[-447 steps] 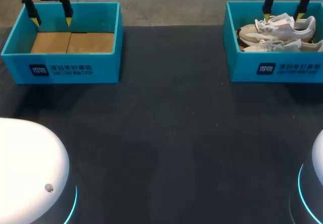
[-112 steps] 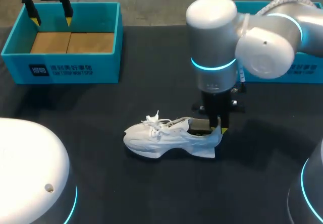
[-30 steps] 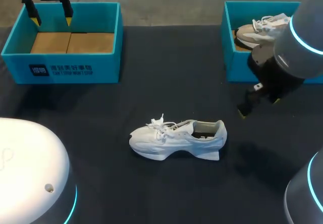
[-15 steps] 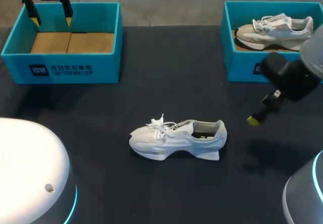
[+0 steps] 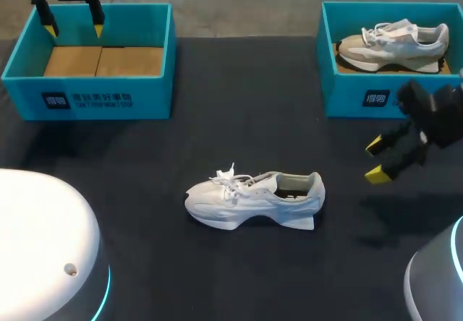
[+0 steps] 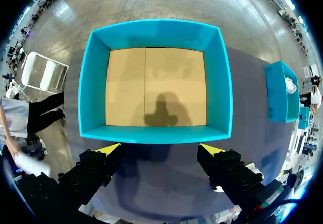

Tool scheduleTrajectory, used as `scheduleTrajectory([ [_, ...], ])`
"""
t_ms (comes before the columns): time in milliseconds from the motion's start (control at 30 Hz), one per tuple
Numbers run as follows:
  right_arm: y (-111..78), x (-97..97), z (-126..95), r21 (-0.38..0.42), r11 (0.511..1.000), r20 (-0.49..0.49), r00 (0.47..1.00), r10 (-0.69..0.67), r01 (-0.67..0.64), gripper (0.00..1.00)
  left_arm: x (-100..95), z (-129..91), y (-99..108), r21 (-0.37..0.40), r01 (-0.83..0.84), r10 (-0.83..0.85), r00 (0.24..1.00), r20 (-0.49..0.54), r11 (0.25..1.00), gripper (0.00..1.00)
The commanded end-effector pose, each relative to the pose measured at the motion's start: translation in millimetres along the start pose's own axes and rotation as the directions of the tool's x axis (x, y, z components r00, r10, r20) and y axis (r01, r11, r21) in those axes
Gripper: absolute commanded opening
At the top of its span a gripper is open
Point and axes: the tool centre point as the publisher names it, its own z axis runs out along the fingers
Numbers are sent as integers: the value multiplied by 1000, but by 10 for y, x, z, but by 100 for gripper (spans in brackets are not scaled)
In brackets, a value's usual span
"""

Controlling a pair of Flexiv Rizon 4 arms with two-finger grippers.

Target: Take the shoe out of the shoebox, open the shoe tongue, remove and reinsert the insole, then place the shoe into the shoebox

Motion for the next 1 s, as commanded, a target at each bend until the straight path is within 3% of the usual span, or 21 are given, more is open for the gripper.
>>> scheduleTrajectory([
  [33, -81, 73, 362, -33, 996, 177, 981, -81, 88, 100, -1, 1, 1, 0, 0, 0, 1000, 0, 1000, 100],
  [233, -199, 55, 527, -83, 981, 259, 954, -148, 175, 100, -1, 1, 1, 0, 0, 0, 1000, 0, 1000, 100],
  [300, -244, 47, 562, -131, 966, 225, 956, -190, 223, 100, -1, 1, 1, 0, 0, 0, 1000, 0, 1000, 100],
  [800, -244, 47, 562, -131, 966, 225, 956, -190, 223, 100, -1, 1, 1, 0, 0, 0, 1000, 0, 1000, 100],
  [1000, -388, -256, 777, -192, 948, 192, 957, -216, 252, 100, -1, 1, 1, 0, 0, 0, 1000, 0, 1000, 100],
])
